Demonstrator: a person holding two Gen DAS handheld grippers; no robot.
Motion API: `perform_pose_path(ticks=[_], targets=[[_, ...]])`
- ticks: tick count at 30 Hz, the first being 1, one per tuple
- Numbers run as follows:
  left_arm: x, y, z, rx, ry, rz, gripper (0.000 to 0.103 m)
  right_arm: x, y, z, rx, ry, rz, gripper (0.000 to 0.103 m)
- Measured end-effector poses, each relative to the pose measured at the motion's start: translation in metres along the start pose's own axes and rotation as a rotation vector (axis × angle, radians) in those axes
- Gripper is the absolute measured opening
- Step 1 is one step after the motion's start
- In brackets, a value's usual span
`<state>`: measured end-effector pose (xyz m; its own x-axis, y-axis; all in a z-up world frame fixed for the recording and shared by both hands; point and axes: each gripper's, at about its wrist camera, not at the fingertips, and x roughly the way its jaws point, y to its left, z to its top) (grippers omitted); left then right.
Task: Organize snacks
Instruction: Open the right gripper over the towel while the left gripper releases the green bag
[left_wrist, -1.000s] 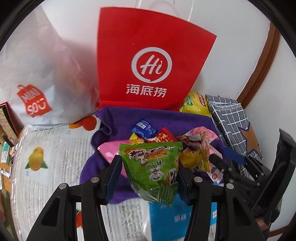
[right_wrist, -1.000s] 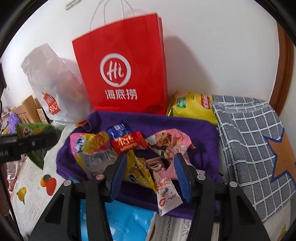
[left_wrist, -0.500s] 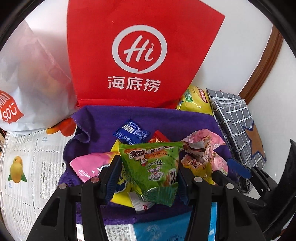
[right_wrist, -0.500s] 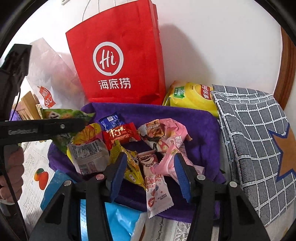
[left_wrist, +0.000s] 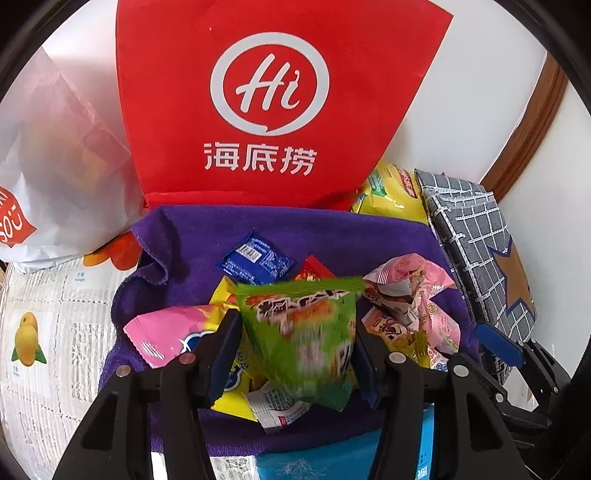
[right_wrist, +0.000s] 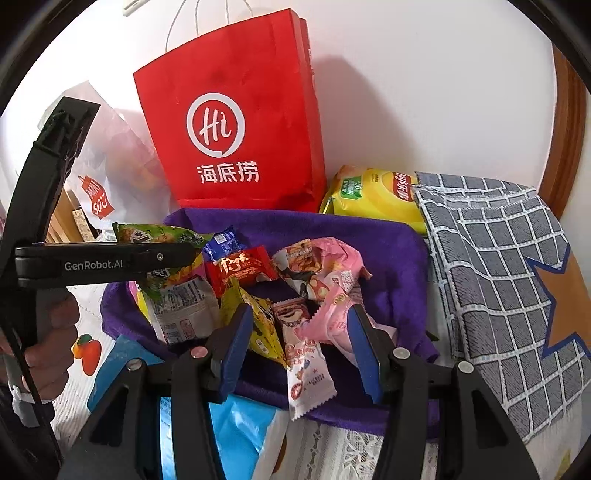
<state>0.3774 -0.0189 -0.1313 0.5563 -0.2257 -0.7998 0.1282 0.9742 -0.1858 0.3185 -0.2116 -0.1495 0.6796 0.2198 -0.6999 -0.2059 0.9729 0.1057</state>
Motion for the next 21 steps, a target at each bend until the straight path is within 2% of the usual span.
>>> perform_pose_path(ticks=[2, 5, 21], targets=[[0.0, 0.0, 0.0, 0.0, 0.004, -0.003, 0.064, -0.002, -0.002, -0.002, 0.003, 0.011, -0.005, 0.053], [-0.003, -0.001, 0.0, -0.003, -0.003, 0.013, 0.072, -0.005, -0.002, -0.005, -0.005, 0.019, -0.016, 0.053], [-0.031, -0.003, -0.008, 0.013, -0.011, 0.028, 0.078, -0.014, -0.004, -0.01, 0.01, 0.026, -0.044, 0.057]])
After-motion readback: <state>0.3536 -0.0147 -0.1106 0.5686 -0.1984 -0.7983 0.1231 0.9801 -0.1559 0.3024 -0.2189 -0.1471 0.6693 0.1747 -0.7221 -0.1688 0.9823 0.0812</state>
